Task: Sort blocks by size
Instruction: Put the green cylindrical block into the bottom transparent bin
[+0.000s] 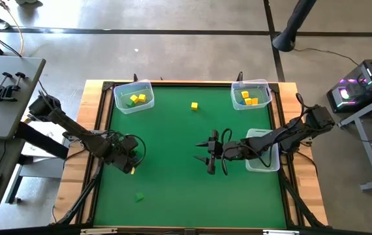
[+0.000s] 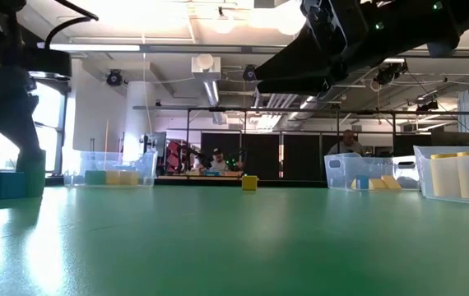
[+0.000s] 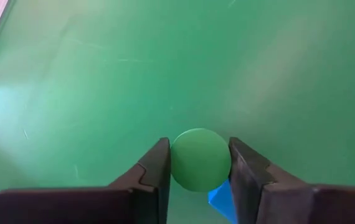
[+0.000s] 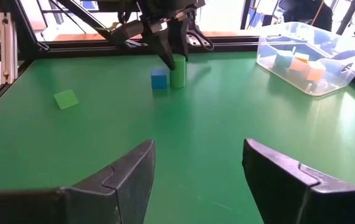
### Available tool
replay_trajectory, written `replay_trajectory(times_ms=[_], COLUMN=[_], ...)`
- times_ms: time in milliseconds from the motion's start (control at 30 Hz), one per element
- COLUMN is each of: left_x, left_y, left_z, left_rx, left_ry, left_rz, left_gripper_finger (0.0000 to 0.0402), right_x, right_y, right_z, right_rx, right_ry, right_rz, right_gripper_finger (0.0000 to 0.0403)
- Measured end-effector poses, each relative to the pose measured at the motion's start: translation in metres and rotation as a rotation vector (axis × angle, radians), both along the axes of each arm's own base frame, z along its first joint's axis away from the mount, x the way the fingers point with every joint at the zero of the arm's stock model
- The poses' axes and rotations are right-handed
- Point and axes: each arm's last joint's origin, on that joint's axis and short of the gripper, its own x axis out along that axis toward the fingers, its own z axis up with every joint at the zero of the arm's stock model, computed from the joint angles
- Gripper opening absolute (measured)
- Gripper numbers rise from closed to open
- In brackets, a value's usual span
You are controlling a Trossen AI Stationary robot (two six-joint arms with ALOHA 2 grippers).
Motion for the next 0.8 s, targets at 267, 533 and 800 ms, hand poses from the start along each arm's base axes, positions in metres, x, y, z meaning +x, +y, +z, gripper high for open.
replay_trajectory(times_ms=[267,533,800], left_x=[0.008,0.024,0.036], left_y=[-0.004,-0.01,-0.006], left_z=[0.013,0.043,0.049], left_rx=[0.026,0.114,0.141], left_ry=[-0.032,-0.153,-0.195], left_rz=[-0.057,-0.133,-0.179], left_gripper_finger=[0.0091,0.0091,0.009], right_x=[0.0,0.0,0.0], right_y=[0.0,0.0,0.0], right_z=[0.0,-0.001,-0.001], right_rx=[0.0,-0.004,-0.003], right_ry=[0.0,0.008,0.008], right_rz=[0.0,0.0,-0.001], right_gripper_finger=[0.0231,0.0231,0.0231])
